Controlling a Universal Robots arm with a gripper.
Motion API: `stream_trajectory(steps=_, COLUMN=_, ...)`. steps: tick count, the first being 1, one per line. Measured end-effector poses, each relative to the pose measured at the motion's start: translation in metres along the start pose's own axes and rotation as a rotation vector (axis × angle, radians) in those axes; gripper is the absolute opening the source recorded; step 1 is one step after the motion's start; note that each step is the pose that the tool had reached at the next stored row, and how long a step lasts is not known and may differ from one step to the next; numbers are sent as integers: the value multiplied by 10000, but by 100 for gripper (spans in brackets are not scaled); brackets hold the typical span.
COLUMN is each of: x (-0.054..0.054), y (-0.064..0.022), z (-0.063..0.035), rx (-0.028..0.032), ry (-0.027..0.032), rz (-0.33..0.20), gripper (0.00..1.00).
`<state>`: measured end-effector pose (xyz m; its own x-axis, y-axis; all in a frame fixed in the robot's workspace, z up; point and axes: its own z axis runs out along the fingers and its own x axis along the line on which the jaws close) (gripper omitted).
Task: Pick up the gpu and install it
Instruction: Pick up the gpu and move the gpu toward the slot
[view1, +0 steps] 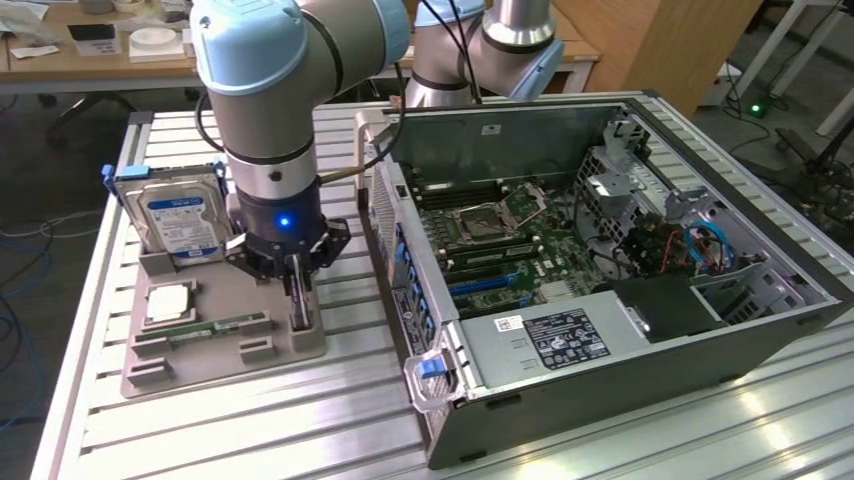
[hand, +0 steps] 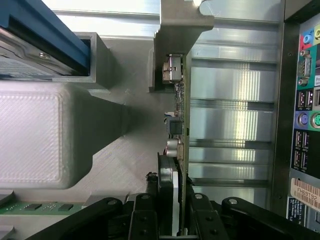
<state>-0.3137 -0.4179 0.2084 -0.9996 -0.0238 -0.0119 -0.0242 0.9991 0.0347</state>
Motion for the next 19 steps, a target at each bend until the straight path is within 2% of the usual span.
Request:
stream_trajectory(steps=7, x=-1, y=1, z=-31, rx=-6, ry=-1, rz=0, gripper=28)
stream_trajectory(steps=19, x=-4, y=11, z=-306, rx=-8, ry=-1, rz=0, gripper=28)
